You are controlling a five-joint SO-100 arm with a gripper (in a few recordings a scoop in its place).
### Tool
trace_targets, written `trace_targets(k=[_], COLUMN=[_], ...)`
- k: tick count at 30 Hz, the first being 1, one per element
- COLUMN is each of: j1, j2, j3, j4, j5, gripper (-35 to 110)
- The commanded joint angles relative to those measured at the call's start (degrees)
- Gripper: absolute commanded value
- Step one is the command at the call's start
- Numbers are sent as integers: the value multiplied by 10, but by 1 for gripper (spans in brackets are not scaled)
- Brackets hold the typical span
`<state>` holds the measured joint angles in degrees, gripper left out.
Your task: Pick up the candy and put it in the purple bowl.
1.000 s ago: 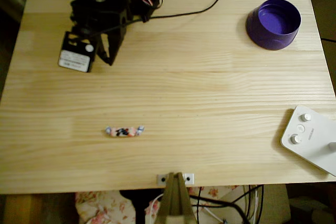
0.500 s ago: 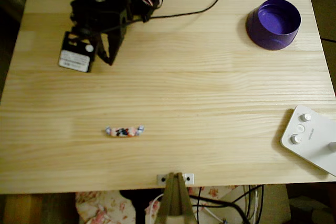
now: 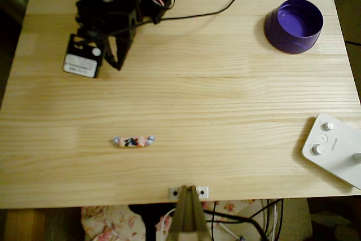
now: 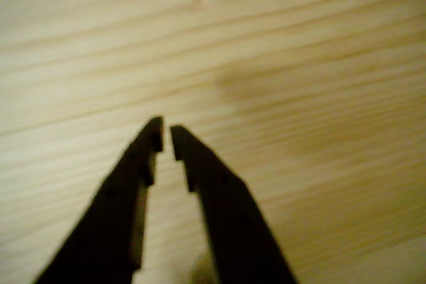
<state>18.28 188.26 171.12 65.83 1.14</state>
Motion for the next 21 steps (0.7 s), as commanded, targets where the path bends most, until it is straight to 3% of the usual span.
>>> trace_targets(k=[1, 21], j1=[10, 13], j2=[8, 8], j3=[-2, -3], j4=[6, 1], j5=[8, 10], gripper=[-1, -1])
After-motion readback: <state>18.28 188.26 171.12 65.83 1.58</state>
